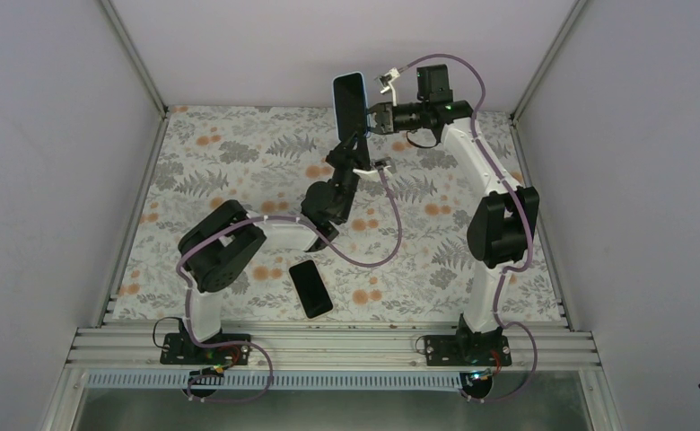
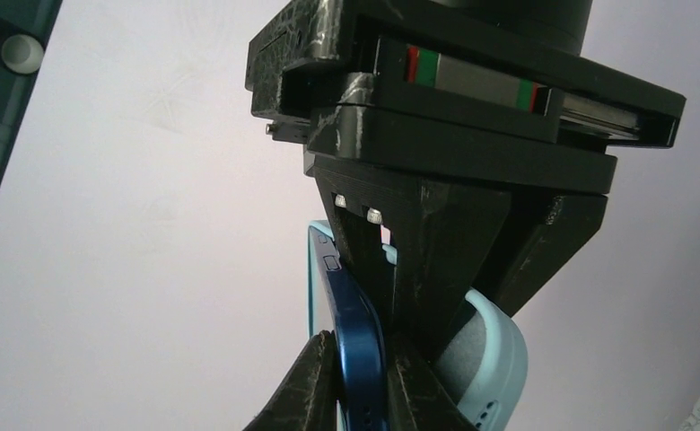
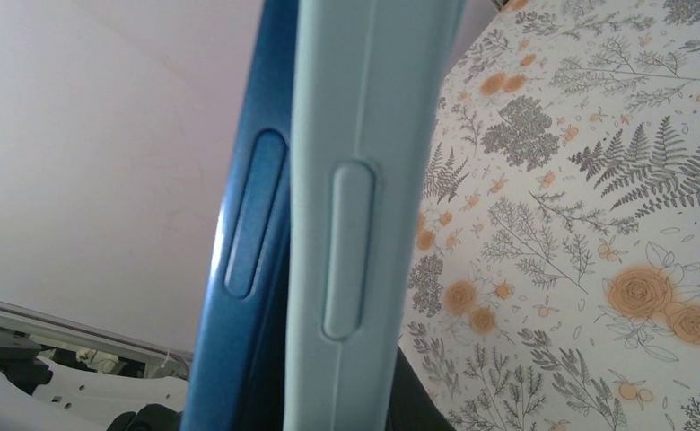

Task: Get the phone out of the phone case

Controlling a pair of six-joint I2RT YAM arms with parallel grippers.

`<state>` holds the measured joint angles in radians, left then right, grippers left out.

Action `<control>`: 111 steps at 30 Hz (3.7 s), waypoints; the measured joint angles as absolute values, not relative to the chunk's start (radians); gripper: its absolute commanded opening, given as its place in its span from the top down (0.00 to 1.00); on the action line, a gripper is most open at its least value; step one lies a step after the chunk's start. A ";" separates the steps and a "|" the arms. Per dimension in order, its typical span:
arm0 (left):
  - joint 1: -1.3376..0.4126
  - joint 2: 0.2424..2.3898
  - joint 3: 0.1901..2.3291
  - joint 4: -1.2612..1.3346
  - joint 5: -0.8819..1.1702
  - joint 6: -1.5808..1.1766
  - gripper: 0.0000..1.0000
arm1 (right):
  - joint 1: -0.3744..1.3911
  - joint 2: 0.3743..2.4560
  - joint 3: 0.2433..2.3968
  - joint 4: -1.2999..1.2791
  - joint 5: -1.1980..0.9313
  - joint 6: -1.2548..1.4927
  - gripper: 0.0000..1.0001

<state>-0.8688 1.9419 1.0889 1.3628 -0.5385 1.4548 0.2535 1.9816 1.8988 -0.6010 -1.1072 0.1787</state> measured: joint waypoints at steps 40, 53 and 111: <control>-0.766 1.459 0.600 1.232 -0.670 1.476 0.98 | 0.133 2.077 1.865 -0.932 -0.710 -0.093 0.97; -0.551 1.301 0.208 1.186 -0.648 1.457 0.98 | 0.094 2.075 1.571 -1.028 -0.580 -0.258 0.96; -0.494 0.892 1.168 -0.666 -0.190 0.715 0.00 | 0.590 1.598 1.592 -1.067 -0.084 -0.388 0.00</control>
<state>-0.4942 0.8917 1.1675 -0.6659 -0.1902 0.7155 0.5896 1.5978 1.5921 -1.0668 -0.0841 -0.3882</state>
